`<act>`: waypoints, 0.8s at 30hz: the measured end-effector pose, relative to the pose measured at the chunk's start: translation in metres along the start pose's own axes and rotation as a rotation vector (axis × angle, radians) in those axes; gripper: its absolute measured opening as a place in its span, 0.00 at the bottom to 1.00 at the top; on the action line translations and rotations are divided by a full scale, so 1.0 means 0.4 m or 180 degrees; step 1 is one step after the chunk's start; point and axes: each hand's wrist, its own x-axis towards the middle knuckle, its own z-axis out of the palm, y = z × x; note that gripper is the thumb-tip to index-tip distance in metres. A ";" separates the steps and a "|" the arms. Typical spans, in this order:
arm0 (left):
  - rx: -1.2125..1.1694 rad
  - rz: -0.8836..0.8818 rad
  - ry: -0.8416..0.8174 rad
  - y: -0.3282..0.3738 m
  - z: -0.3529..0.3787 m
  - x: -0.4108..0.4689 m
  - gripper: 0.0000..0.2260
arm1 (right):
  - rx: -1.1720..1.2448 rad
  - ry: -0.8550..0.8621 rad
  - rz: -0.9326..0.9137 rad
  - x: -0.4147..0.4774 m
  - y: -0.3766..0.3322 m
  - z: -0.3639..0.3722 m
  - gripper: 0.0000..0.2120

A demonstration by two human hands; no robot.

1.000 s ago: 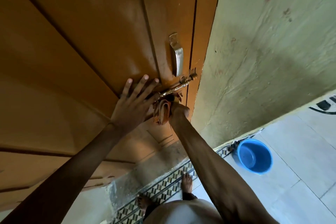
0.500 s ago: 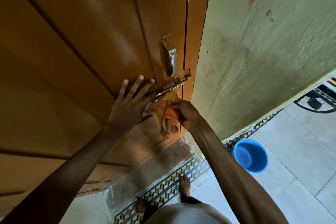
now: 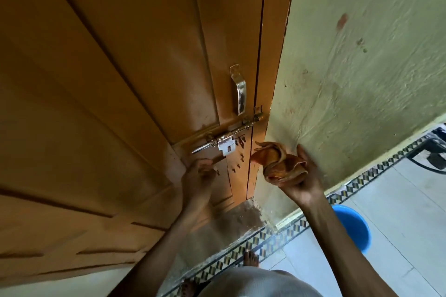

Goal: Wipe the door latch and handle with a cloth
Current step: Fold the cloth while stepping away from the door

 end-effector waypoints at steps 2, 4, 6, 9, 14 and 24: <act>-0.0728 -0.0859 0.0001 0.007 0.042 0.020 0.10 | -0.0052 -0.0131 -0.0045 0.005 -0.004 -0.026 0.26; -0.1154 -0.0899 -0.0097 0.032 0.075 0.041 0.10 | -0.0369 -0.0197 -0.0076 0.004 -0.003 -0.031 0.25; -0.1213 -0.0705 -0.0083 0.050 0.097 0.057 0.07 | -0.0744 -0.0186 -0.0145 0.012 -0.006 -0.032 0.32; -0.0892 -0.0443 -0.0071 0.052 0.110 0.061 0.04 | -0.1477 0.0132 -0.0604 0.020 -0.016 -0.022 0.38; -0.1049 -0.0912 -0.0211 0.055 0.087 0.040 0.07 | -0.1878 0.0436 -0.1125 0.027 -0.028 0.027 0.14; -0.1285 -0.1515 -0.0281 0.090 0.057 0.048 0.12 | -0.1716 -0.0133 0.0566 0.139 0.025 0.184 0.21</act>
